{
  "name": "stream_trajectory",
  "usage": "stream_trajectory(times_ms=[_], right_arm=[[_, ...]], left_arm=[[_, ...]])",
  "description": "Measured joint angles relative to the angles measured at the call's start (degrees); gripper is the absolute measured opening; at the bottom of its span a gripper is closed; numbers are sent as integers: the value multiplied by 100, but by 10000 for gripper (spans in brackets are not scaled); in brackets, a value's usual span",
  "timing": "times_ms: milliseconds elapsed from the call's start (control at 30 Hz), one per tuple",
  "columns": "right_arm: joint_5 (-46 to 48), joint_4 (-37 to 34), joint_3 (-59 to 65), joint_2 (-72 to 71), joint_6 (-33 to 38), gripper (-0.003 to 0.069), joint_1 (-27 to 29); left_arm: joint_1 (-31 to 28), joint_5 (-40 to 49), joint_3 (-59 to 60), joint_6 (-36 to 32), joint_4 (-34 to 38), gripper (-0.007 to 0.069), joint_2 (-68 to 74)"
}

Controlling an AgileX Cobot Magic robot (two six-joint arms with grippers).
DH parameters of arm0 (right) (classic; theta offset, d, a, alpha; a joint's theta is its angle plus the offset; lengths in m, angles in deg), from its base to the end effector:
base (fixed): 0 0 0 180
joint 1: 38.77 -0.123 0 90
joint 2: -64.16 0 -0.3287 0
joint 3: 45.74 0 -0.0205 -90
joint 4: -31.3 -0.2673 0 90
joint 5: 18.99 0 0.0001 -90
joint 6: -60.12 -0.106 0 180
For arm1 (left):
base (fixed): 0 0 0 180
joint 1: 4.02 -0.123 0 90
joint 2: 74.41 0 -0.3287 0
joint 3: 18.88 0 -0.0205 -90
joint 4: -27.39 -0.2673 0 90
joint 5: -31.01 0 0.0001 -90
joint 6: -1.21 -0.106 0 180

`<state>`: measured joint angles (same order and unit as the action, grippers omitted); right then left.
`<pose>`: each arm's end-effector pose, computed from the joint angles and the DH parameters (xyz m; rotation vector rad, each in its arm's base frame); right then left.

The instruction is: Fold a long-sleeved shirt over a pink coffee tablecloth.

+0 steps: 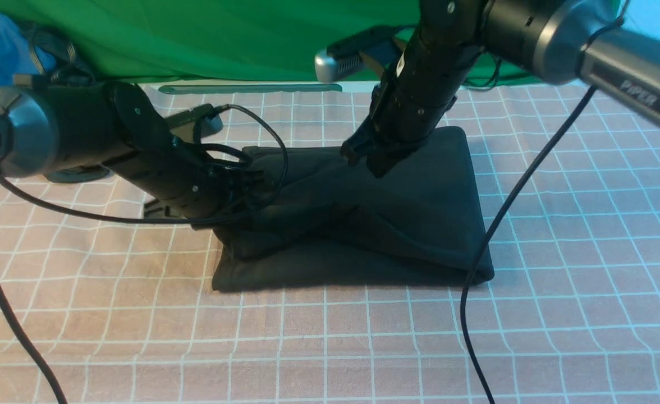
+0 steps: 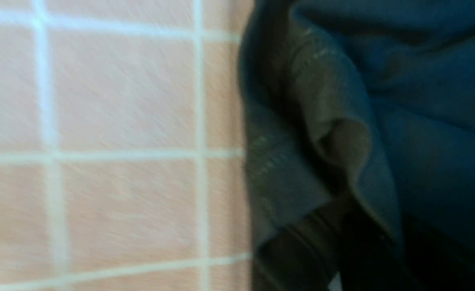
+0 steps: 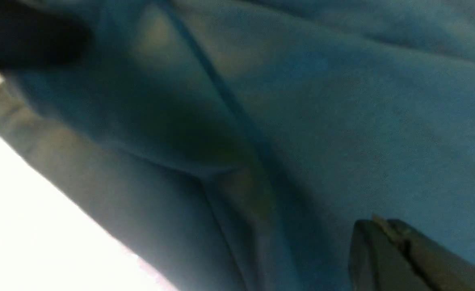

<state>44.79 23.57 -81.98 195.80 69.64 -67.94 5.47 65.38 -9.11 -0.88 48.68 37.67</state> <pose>0.4514 0.2666 0.2656 -0.8760 2.6530 0.2695 0.3971 -0.0884 0.2104 -0.0843 2.7202 -0.4103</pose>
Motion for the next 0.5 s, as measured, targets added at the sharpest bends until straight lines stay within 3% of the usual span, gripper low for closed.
stream_trajectory(times_ms=[233, 500], right_arm=[[-219, -160, 0, 303, 125, 38, 0], [-257, -854, 0, 484, 431, 38, -60]], left_arm=[[-244, 31, -76, 57, -382, 31, -208], [-259, 282, -81, -103, -479, 31, -214]])
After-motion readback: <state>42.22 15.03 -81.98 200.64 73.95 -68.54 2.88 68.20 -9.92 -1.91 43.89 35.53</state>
